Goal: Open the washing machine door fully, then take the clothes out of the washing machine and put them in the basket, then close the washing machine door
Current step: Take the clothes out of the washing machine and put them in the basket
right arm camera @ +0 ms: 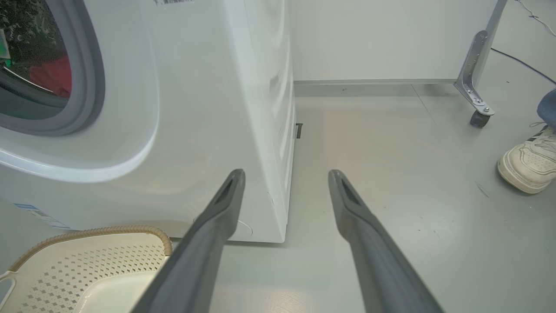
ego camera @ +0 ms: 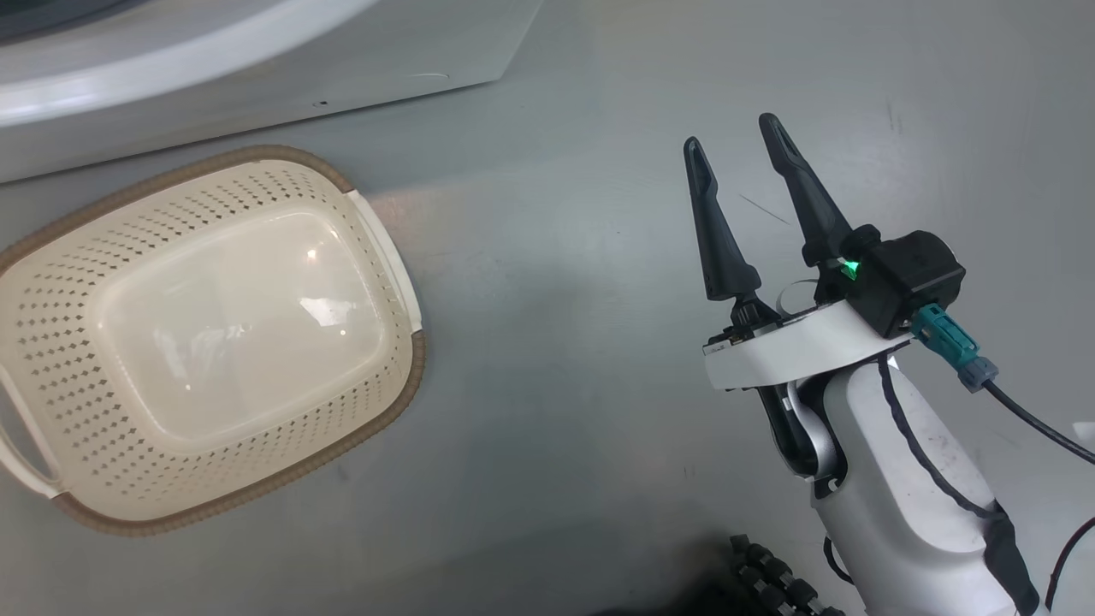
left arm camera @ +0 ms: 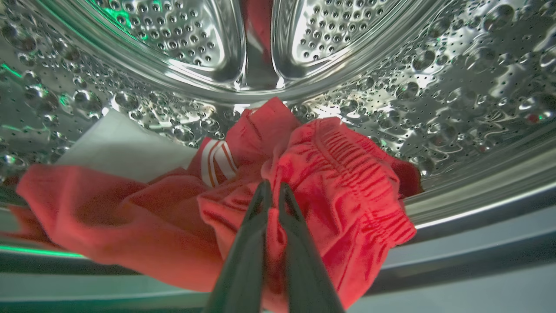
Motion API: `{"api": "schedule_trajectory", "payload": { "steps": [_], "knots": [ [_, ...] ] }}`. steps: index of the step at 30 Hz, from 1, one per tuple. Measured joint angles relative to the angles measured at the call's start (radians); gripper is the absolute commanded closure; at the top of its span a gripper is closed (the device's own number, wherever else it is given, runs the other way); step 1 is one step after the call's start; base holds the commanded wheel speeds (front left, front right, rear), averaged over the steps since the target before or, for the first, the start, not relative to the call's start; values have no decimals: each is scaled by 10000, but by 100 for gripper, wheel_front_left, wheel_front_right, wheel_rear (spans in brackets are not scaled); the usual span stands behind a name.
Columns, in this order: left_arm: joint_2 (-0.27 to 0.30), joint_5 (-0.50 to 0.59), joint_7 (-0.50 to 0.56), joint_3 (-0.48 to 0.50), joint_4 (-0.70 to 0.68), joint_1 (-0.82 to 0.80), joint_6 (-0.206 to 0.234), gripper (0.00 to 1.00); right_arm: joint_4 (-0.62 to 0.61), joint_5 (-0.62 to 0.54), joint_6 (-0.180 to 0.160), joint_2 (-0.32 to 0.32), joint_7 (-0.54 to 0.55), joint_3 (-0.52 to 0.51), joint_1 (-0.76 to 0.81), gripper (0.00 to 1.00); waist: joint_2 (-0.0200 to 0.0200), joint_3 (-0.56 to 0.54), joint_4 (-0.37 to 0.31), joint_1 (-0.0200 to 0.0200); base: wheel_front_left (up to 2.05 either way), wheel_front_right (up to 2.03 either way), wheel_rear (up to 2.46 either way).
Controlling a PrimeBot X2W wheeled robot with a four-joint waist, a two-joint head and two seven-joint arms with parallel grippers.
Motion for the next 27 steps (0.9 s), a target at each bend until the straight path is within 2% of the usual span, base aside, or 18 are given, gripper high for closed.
{"api": "schedule_trajectory", "payload": {
  "steps": [16,27],
  "knots": [
    [-857,660,-2863,-389,-495,2382,332,100,546,-502,140,-10,0,-286,105,0,0,-1026,784,0,0,0,0],
    [-1239,832,-4096,-623,-809,4297,543,100,913,-516,291,-13,0,-366,704,0,0,-2037,1023,0,0,0,0]
  ]
}}
